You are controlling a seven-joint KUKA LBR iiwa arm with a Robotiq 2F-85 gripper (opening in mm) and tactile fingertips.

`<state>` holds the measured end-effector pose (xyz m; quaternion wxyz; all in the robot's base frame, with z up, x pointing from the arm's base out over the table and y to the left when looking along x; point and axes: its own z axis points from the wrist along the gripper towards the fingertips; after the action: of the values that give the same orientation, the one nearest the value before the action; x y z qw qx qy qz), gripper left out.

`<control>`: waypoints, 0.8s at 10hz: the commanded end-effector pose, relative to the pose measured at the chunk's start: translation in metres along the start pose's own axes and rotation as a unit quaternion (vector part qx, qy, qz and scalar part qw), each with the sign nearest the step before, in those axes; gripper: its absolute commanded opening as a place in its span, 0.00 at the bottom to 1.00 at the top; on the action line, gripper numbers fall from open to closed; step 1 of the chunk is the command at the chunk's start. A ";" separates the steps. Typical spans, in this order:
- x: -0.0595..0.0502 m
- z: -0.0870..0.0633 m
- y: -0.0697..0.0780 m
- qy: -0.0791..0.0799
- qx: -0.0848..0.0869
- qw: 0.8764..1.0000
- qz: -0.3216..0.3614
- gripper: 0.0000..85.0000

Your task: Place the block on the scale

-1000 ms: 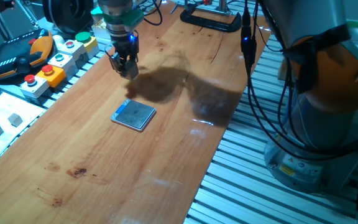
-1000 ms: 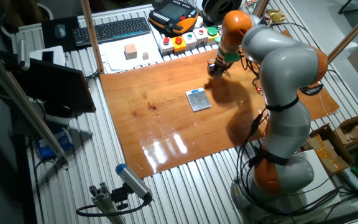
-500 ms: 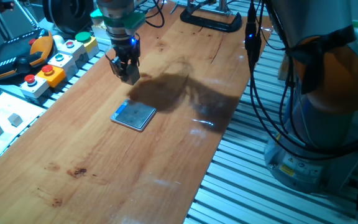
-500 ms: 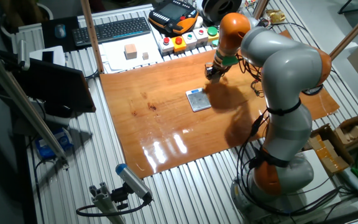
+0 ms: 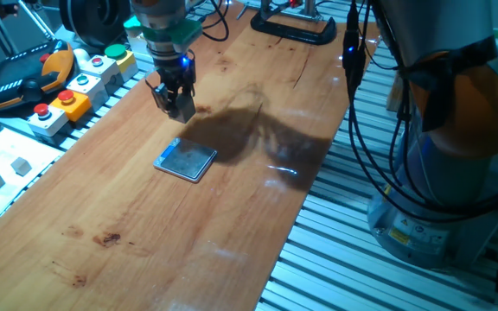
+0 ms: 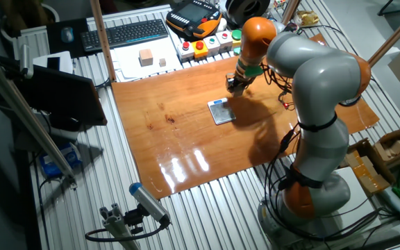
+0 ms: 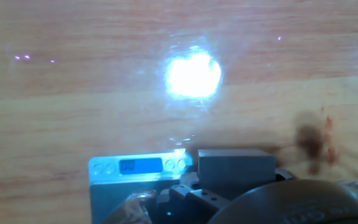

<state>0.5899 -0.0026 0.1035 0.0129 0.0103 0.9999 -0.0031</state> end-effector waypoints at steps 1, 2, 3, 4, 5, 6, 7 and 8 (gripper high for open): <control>0.003 0.000 0.003 0.000 0.000 1.000 0.002 0.01; 0.005 0.000 0.006 0.000 -0.001 1.000 0.002 0.01; 0.008 0.000 0.010 0.001 -0.002 1.000 0.002 0.01; 0.011 0.000 0.014 0.000 0.001 1.000 0.000 0.01; 0.016 0.001 0.018 0.000 0.002 1.000 0.000 0.01; 0.020 0.001 0.024 0.000 0.001 1.000 0.001 0.01; 0.023 0.000 0.028 0.003 -0.002 1.000 -0.001 0.01; 0.026 0.000 0.031 0.004 -0.003 1.000 0.002 0.01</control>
<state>0.5642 0.0294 0.1029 0.0087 0.0125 0.9999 0.0001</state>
